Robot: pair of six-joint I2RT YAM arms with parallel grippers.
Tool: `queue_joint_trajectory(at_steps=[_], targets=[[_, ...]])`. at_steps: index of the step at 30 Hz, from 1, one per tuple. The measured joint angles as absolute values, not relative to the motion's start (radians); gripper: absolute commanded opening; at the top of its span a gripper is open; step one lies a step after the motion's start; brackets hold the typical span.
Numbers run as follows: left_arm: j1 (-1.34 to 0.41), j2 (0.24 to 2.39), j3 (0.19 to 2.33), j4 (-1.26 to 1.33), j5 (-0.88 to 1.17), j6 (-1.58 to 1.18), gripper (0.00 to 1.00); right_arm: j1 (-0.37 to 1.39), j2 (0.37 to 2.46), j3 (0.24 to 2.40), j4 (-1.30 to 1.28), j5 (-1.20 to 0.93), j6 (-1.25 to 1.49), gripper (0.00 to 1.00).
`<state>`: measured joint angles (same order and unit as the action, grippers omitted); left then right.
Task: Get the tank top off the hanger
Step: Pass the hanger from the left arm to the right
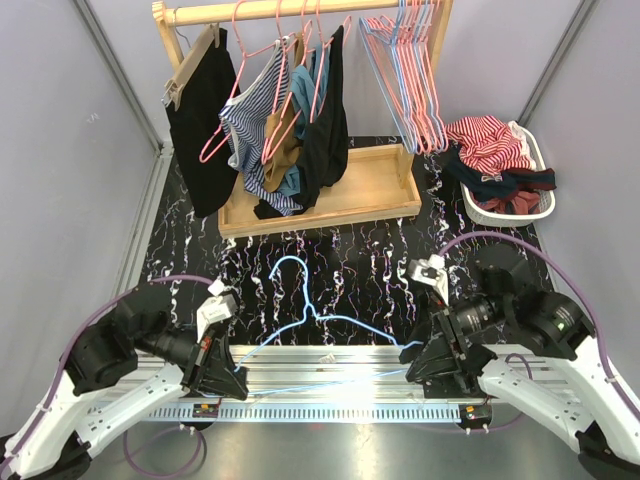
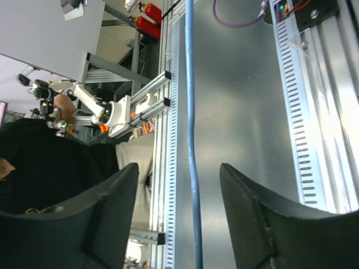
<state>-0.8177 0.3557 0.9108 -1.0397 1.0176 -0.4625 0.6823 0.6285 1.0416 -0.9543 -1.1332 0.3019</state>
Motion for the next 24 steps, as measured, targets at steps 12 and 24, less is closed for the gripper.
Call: queue_joint_trajectory(at_steps=[12, 24], targets=[[-0.824, 0.376, 0.929, -1.072, 1.018, -0.436, 0.0, 0.798, 0.682, 1.047, -1.041, -1.096, 0.267, 0.0], [-0.828, 0.469, 1.082, -1.267, 0.6, -0.34, 0.99, 0.807, 0.677, 1.094, -1.105, -0.921, 0.249, 0.0]])
